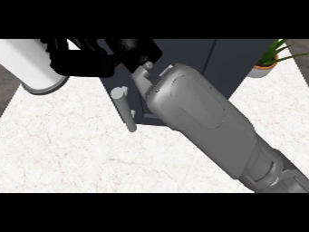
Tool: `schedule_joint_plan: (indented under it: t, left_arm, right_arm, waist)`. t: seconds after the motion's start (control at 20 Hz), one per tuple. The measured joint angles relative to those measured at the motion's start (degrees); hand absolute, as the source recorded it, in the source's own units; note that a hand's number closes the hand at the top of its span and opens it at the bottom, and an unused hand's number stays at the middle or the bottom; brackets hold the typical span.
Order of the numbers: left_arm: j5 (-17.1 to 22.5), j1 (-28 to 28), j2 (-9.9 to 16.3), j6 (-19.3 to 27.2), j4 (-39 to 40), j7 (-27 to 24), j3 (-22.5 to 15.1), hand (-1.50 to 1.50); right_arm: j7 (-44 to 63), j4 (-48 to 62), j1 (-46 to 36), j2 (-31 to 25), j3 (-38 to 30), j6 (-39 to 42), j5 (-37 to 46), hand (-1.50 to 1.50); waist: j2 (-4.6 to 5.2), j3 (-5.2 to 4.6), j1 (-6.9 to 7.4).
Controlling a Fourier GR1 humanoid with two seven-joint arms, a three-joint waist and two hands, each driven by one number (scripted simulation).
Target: Pick up the wine, place it into the cabinet and close the cabinet
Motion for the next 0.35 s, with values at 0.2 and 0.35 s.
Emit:
schedule_joint_plan:
  t: [0.2, 0.35]
  left_arm:
    - [0.05, -1.11, -0.19, 0.41, -0.32, 0.92, 0.42, -1.5]
    - [-0.32, -2.35, -0.7, 1.07, 0.08, 1.5, 0.09, -1.5]
  right_arm:
    - [-2.77, 2.19, -0.28, -0.8, -0.18, 2.06, 0.91, 1.5]
    - [-4.1, 2.7, -0.16, -1.47, -0.04, 3.56, 1.51, 1.5]
  waist:
    - [-0.33, -0.07, 0.2]
    - [-0.51, -0.1, -0.05]
